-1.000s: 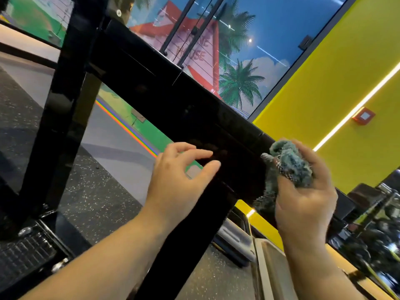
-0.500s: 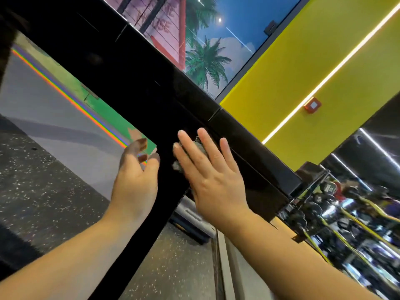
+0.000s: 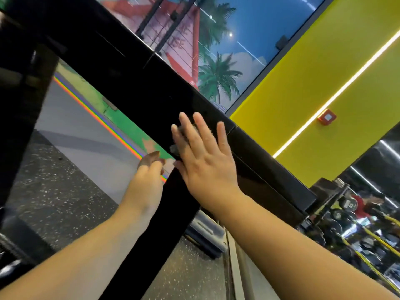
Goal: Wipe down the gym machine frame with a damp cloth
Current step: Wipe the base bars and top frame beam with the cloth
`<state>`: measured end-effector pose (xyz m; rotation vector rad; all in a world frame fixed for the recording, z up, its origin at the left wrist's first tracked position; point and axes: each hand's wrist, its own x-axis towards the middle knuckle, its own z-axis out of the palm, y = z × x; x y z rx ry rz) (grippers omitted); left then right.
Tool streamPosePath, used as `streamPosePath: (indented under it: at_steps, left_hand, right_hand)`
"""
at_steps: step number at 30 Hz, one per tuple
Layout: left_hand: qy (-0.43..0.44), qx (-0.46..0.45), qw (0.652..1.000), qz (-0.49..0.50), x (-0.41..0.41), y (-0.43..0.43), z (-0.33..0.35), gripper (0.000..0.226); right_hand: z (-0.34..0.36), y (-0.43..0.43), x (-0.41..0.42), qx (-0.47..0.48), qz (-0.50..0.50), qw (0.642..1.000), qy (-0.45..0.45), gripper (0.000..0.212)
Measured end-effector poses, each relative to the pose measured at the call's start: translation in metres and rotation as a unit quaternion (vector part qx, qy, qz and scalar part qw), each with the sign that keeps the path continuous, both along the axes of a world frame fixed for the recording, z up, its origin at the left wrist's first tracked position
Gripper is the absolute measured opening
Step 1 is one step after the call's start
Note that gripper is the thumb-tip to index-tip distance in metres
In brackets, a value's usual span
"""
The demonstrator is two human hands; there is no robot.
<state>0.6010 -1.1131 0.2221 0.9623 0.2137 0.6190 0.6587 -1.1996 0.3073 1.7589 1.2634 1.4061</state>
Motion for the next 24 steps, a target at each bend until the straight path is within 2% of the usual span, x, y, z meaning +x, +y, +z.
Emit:
streamPosePath:
  at_steps: [3, 6, 8, 10, 12, 14, 16, 17, 18, 20, 24]
  left_hand:
    - [-0.015, -0.013, 0.998, 0.067, -0.008, 0.027, 0.008, 0.054]
    - [0.003, 0.037, 0.984, 0.174, -0.013, 0.053, 0.018, 0.051]
    - [0.022, 0.027, 0.974, 0.225, -0.011, 0.065, 0.031, 0.051]
    - [0.02, -0.006, 0.967, 0.256, -0.004, 0.081, 0.046, 0.05]
    - [0.004, -0.077, 0.966, 0.248, -0.001, 0.094, 0.055, 0.049]
    - [-0.052, -0.183, 0.957, 0.217, 0.0, 0.105, 0.052, 0.049]
    - [-0.119, -0.294, 0.934, 0.163, -0.007, 0.117, 0.044, 0.034]
    - [-0.145, -0.323, 0.927, 0.127, -0.01, 0.125, 0.039, 0.027]
    - [-0.153, -0.324, 0.929, 0.096, -0.013, 0.131, 0.039, 0.023]
    - [-0.157, -0.271, 0.947, 0.07, -0.018, 0.145, 0.035, 0.022]
    - [-0.121, -0.201, 0.969, 0.074, -0.013, 0.16, 0.031, 0.029]
  right_hand:
    - [0.011, 0.014, 0.001, -0.044, -0.003, 0.999, 0.01, 0.058]
    - [0.013, -0.055, -0.003, -0.044, -0.027, 0.999, 0.005, 0.058]
    - [0.017, -0.091, -0.006, -0.051, -0.034, 0.998, 0.01, 0.056]
    - [0.023, -0.082, -0.004, -0.063, -0.023, 0.998, 0.007, 0.055]
    - [0.022, -0.037, -0.001, -0.069, -0.007, 0.998, 0.004, 0.057]
    - [0.017, 0.028, 0.003, -0.072, 0.021, 0.997, 0.013, 0.054]
    - [0.013, 0.097, 0.002, -0.086, 0.047, 0.995, 0.011, 0.055]
    - [0.012, 0.127, -0.001, -0.101, 0.04, 0.994, 0.0, 0.056]
    - [0.014, 0.145, -0.002, -0.111, 0.03, 0.993, -0.007, 0.056]
    - [0.018, 0.151, -0.001, -0.115, 0.014, 0.993, -0.014, 0.053]
    - [0.031, 0.062, -0.004, -0.134, 0.002, 0.991, 0.001, 0.055]
